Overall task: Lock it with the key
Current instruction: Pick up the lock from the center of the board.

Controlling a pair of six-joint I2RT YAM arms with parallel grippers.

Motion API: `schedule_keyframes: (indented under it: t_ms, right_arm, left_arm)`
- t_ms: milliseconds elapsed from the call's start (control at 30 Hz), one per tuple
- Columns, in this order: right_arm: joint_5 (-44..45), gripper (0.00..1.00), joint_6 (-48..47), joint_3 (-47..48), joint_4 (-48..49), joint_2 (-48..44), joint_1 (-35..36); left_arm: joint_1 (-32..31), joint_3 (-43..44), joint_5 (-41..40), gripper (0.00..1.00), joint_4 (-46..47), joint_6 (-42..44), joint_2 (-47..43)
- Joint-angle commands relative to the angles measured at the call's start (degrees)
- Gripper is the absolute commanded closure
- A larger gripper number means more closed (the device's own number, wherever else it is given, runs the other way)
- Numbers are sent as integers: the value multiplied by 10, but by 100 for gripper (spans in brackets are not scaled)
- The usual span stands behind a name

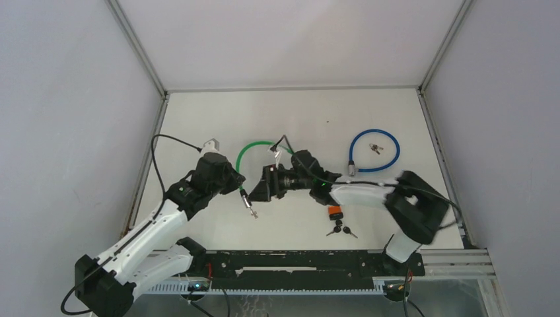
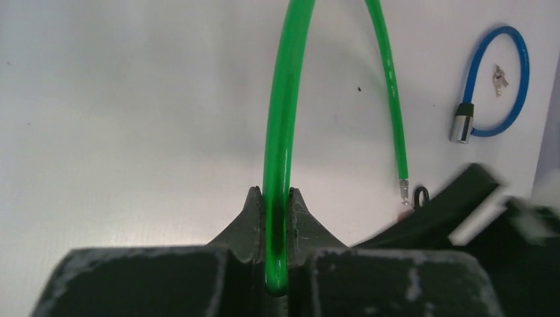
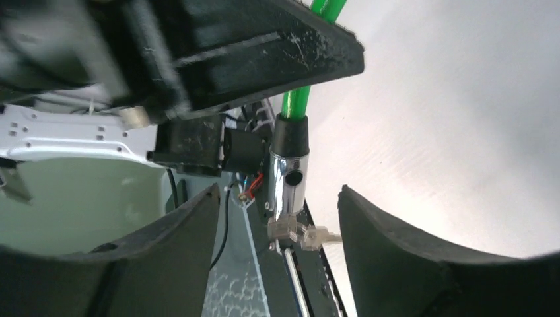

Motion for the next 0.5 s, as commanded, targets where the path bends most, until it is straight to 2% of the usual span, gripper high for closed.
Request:
schedule_keyframes:
  t_ms: [0, 100, 200, 267, 400, 467]
  right_arm:
    - [161, 23, -158, 5, -266, -195, -14]
    - [259, 16, -197, -24, -349, -295, -38]
    - [299, 8, -188, -77, -355, -377, -98]
    - [301, 1, -178, -108, -354, -411, -142]
    - [270, 1, -167, -133, -358, -413, -195]
    - [240, 2, -143, -153, -328, -409, -204]
  left_arm:
    - [3, 54, -24, 100, 8, 89, -73]
    - [3, 58, -21, 100, 20, 142, -107]
    - [3, 46, 2, 100, 57, 183, -149]
    - [4, 35, 14, 100, 90, 197, -187]
    - [3, 18, 35, 100, 132, 214, -233]
    - [3, 22, 31, 100, 131, 208, -241]
